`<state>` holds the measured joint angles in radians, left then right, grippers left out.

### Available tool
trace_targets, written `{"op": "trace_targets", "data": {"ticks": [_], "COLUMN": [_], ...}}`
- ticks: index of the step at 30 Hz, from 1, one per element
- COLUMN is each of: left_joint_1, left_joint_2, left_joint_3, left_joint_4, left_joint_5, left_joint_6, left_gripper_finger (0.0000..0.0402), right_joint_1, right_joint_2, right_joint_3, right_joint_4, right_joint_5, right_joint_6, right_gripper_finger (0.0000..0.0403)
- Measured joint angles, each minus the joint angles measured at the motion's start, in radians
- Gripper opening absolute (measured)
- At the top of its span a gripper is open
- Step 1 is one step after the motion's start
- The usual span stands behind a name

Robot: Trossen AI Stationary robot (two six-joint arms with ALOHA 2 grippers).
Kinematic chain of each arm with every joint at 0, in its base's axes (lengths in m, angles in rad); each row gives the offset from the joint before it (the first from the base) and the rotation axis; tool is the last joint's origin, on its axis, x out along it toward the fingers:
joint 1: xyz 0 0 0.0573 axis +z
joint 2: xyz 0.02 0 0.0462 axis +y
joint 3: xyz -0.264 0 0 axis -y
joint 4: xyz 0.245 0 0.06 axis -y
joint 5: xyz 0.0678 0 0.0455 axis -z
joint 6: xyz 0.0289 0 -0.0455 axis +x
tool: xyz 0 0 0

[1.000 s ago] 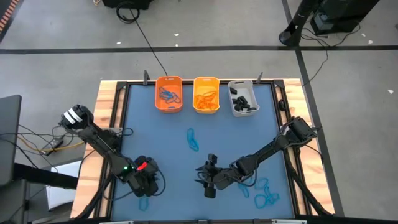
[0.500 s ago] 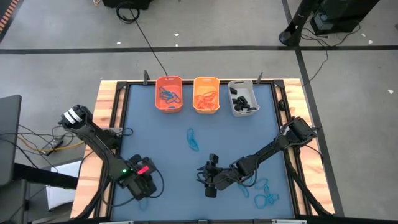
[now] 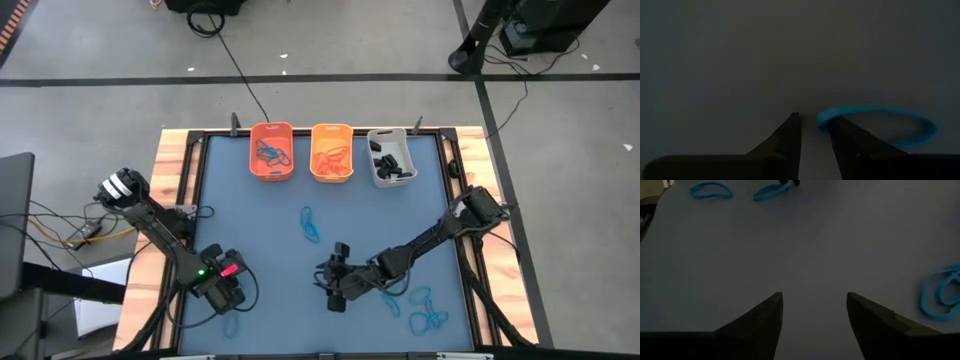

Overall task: Sort rubber bands into baskets
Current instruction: Put the blue rubber band into the orange bin

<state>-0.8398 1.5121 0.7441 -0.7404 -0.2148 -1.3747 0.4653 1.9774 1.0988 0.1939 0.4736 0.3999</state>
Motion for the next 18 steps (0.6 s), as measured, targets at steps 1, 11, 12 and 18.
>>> {"op": "trace_targets", "data": {"ticks": [1, 11, 12, 18], "left_joint_1": [0.0, 0.014, 0.02, 0.058], "left_joint_2": [0.0, -0.005, -0.005, -0.02], "left_joint_3": [-0.008, -0.038, -0.037, -0.039], "left_joint_4": [0.02, 0.071, 0.071, 0.062], "left_joint_5": [0.0, -0.016, -0.016, -0.043], "left_joint_6": [0.01, 0.059, 0.066, 0.165], "left_gripper_finger": [0.0106, 0.0067, 0.0049, 0.001], "right_joint_1": [-0.003, -0.02, -0.023, -0.038], "right_joint_2": [0.0, 0.0, 0.0, 0.0], "right_joint_3": [0.0, 0.0, 0.0, 0.0], "right_joint_4": [0.0, -0.009, -0.009, -0.012], "right_joint_5": [0.0, 0.001, 0.001, -0.003], "right_joint_6": [-0.001, -0.011, -0.012, -0.019], "right_gripper_finger": [0.0231, 0.023, 0.0229, 0.0216]}}
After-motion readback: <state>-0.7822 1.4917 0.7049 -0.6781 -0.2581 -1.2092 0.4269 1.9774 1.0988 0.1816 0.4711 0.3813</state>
